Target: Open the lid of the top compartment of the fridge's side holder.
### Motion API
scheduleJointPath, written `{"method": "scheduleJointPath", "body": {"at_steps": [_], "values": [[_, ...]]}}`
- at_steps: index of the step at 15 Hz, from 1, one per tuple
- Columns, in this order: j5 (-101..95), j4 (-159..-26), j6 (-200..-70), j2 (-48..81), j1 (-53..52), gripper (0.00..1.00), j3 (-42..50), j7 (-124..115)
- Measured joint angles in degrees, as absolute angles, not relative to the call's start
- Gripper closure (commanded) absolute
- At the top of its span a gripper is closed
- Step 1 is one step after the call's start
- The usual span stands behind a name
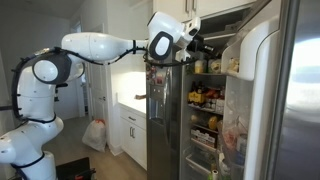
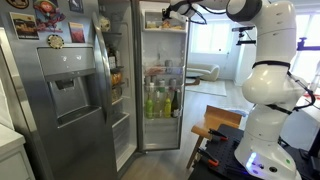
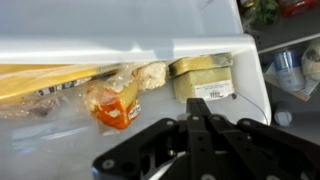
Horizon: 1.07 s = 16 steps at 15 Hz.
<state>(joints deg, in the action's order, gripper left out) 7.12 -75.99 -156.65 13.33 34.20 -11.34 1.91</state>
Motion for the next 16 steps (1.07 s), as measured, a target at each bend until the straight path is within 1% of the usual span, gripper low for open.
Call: {"method": "scheduleJointPath", "body": {"at_steps": [3, 4, 5, 7, 9, 11, 15, 16], "values": [[7.06, -83.09, -149.68, 6.45, 34.49, 1.00, -11.05, 2.08], [7.06, -85.76, -147.18, 3.86, 34.51, 0.88, -11.02, 2.13], [7.06, -88.50, -144.39, 1.12, 34.51, 0.73, -11.02, 2.20], [7.06, -93.79, -139.51, -4.25, 32.75, 0.59, -9.30, 2.20], [6.65, -98.66, -135.24, -9.37, 26.36, 0.44, -3.40, 2.12], [4.62, -102.86, -131.51, -13.98, 21.52, 0.28, 0.45, 1.45], [0.81, -107.86, -125.84, -20.37, 16.71, 0.00, 2.95, -2.03], [0.28, -108.36, -124.41, -21.41, 16.06, 0.00, 3.06, -2.74]]}}
